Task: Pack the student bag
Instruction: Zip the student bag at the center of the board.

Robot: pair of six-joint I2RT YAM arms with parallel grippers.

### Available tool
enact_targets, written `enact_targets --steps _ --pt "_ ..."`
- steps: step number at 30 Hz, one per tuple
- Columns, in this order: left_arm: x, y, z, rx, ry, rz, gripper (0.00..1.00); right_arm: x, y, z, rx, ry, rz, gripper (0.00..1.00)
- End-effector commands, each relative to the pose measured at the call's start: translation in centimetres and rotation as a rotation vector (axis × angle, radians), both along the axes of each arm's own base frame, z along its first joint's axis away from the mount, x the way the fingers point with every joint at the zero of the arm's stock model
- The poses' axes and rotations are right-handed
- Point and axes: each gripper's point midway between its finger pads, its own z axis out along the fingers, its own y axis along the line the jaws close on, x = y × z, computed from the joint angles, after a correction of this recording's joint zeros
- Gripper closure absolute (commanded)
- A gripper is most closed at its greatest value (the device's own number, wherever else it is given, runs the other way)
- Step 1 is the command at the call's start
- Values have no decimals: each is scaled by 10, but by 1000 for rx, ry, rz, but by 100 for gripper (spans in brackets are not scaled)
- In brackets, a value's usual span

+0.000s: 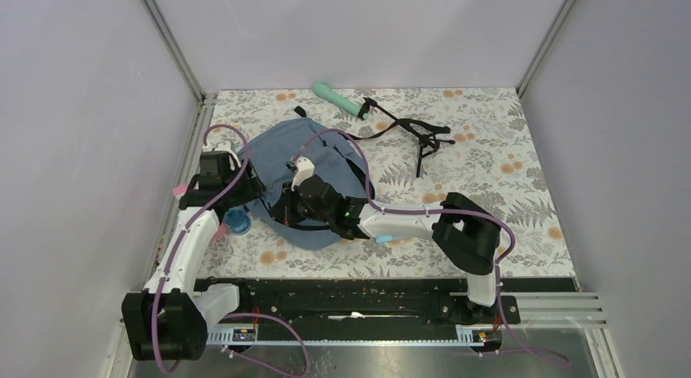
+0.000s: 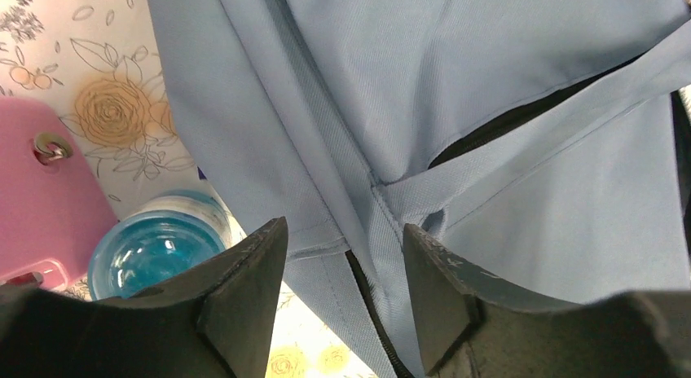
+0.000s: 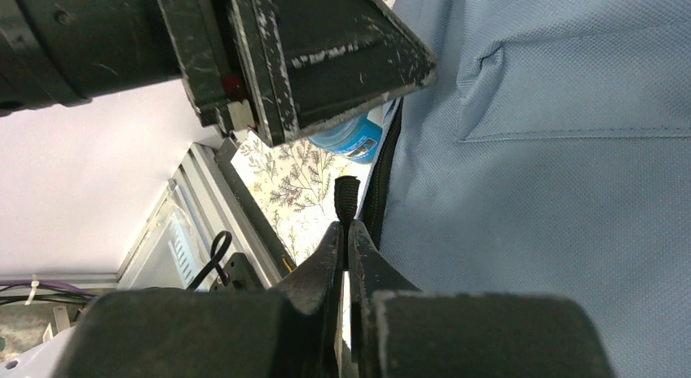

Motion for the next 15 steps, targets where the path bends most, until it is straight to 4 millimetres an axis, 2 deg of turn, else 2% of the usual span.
enact_targets --steps 1,6,11,14,15 --pt "0 -7 -7 7 24 -20 45 0 4 60 141 -80 -6 100" --pt "-5 -14 -19 32 79 -50 48 1 3 62 147 -79 -17 100" --pt "-5 -18 -21 45 89 -65 67 -1 1 63 141 -85 -26 100" --pt "-4 -18 -20 46 86 -65 82 -4 -2 63 144 -95 -36 100" --pt "-4 -18 -19 46 82 -65 90 -6 -4 66 156 -103 -41 100"
